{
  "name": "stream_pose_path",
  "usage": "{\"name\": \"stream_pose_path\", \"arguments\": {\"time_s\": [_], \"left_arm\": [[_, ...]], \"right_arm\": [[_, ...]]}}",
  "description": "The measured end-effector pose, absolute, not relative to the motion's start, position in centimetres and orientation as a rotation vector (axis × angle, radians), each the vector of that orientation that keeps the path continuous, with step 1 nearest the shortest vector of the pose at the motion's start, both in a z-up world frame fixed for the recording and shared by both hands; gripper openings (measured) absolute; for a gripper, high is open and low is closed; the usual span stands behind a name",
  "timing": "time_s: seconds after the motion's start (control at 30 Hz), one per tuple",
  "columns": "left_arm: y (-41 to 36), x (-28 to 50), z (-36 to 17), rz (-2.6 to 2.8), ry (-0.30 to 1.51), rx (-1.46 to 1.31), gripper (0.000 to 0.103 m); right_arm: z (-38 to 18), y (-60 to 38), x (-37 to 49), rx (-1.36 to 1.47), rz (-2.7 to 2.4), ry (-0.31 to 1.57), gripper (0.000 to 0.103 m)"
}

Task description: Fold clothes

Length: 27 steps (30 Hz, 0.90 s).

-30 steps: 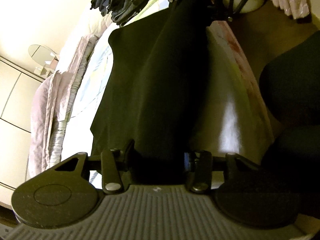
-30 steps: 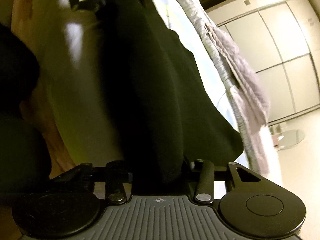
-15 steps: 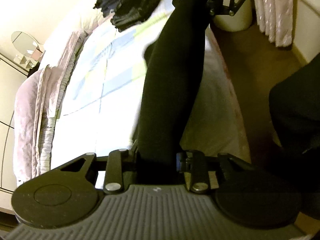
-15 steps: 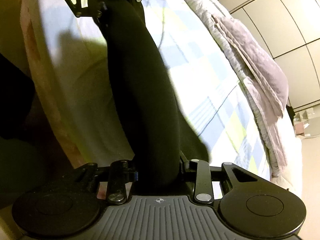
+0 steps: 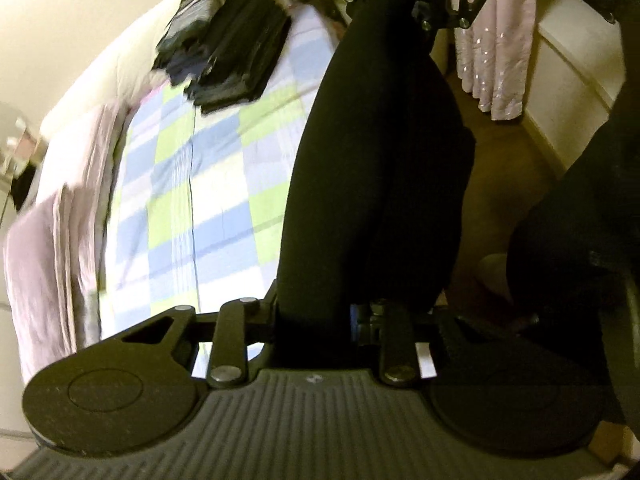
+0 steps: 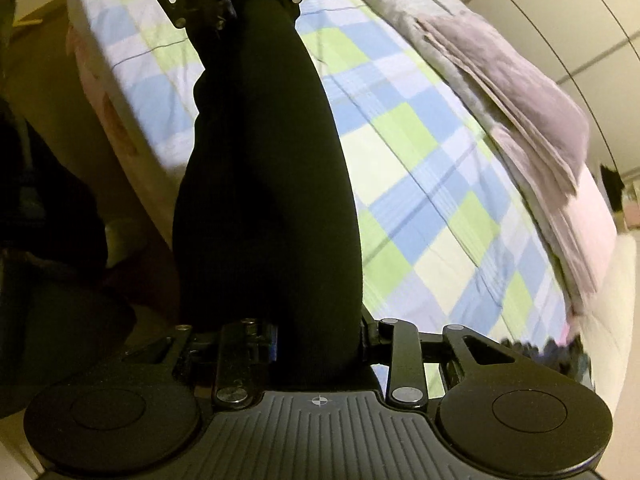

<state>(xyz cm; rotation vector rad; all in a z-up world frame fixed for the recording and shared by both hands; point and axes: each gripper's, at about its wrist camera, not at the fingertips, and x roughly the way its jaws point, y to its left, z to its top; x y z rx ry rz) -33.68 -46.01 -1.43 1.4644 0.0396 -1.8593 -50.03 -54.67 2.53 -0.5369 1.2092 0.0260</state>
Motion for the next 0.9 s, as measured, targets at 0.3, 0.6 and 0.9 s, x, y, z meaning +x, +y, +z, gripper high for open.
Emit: {"name": "stream_pose_path", "arguments": {"time_s": [0.3, 0.6, 0.9], "left_arm": [[-55.1, -38.7, 5.5, -1.892, -0.199, 1.41, 0.026], [-67.1, -40.0, 12.3, -1.902, -0.456, 1.275, 0.026], [-79.5, -42.7, 18.3, -1.901, -0.612, 1.143, 0.025]], "right_arm": [[9.5, -62.3, -55.0, -0.575, -0.175, 1.169, 0.033], [17.0, -72.0, -57.1, -0.692, -0.38, 1.129, 0.033], [23.4, -82.0, -60.0, -0.766, -0.555, 1.114, 0.033]]}}
